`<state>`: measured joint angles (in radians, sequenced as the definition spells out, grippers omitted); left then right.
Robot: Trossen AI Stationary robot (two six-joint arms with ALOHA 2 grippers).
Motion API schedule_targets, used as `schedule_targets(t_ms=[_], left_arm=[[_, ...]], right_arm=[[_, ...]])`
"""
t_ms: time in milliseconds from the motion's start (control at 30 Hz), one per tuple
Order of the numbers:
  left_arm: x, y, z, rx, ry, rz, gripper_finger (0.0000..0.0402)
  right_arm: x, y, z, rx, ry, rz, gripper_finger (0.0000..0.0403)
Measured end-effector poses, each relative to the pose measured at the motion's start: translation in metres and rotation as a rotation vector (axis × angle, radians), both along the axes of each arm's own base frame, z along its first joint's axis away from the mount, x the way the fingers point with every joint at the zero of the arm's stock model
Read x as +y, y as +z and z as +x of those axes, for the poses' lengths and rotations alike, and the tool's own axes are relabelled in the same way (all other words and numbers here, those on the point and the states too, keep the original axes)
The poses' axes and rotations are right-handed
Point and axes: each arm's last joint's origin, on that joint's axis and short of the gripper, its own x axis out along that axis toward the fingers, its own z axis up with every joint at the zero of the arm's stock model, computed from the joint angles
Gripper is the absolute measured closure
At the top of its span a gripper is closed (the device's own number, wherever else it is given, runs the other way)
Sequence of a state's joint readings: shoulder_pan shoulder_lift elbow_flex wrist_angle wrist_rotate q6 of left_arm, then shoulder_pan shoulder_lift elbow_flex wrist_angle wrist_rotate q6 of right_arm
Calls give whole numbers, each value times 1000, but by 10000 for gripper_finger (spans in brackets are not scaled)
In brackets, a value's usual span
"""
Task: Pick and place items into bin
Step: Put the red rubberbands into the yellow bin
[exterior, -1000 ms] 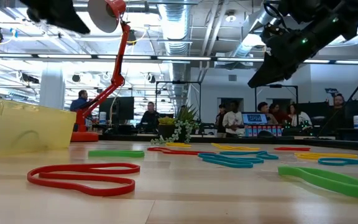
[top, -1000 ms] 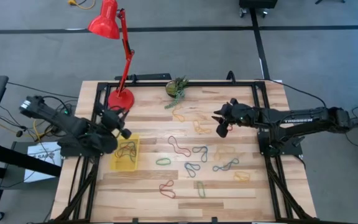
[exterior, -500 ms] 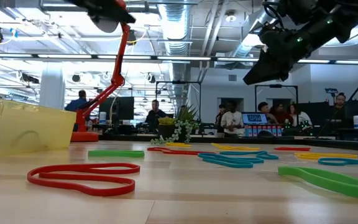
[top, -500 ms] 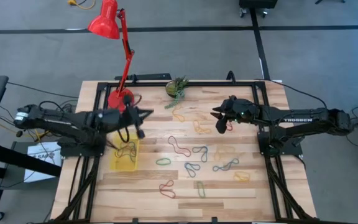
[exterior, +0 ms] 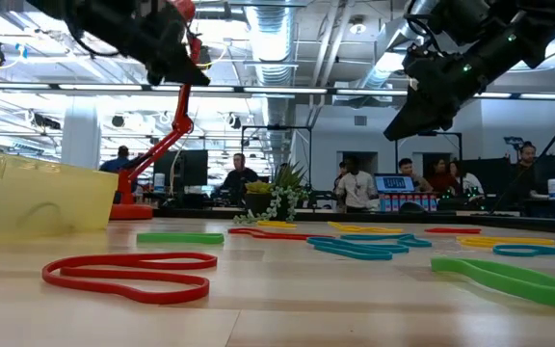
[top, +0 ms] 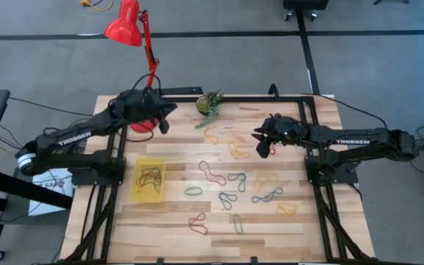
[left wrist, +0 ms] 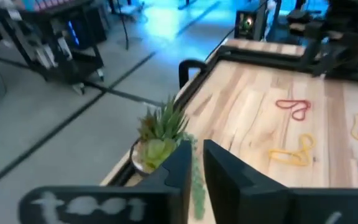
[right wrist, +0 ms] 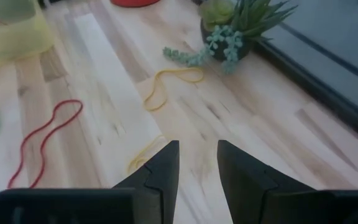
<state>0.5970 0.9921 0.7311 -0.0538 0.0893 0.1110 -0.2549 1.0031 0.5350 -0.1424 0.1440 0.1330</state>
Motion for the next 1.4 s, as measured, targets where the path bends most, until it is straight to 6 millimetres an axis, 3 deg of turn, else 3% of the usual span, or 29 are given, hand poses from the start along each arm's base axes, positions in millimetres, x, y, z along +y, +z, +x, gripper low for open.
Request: schedule_targets(t_ms=[267, 433, 633, 900, 1400], left_arm=[[7, -35, 30, 108, -114, -113, 307], [0, -48, 45, 143, -154, -152, 302], [-8, -51, 63, 118, -152, -83, 307], [-19, -47, 70, 69, -171, -75, 308], [-37, -47, 76, 70, -215, -60, 308]], right_arm=[[2, -8, 5, 24, 74, 63, 291], [3, -29, 15, 121, 49, 138, 290], [-1, -51, 16, 311, -38, 136, 292], [1, -54, -9, 665, -121, 238, 292], [8, -59, -2, 651, -162, 270, 292]])
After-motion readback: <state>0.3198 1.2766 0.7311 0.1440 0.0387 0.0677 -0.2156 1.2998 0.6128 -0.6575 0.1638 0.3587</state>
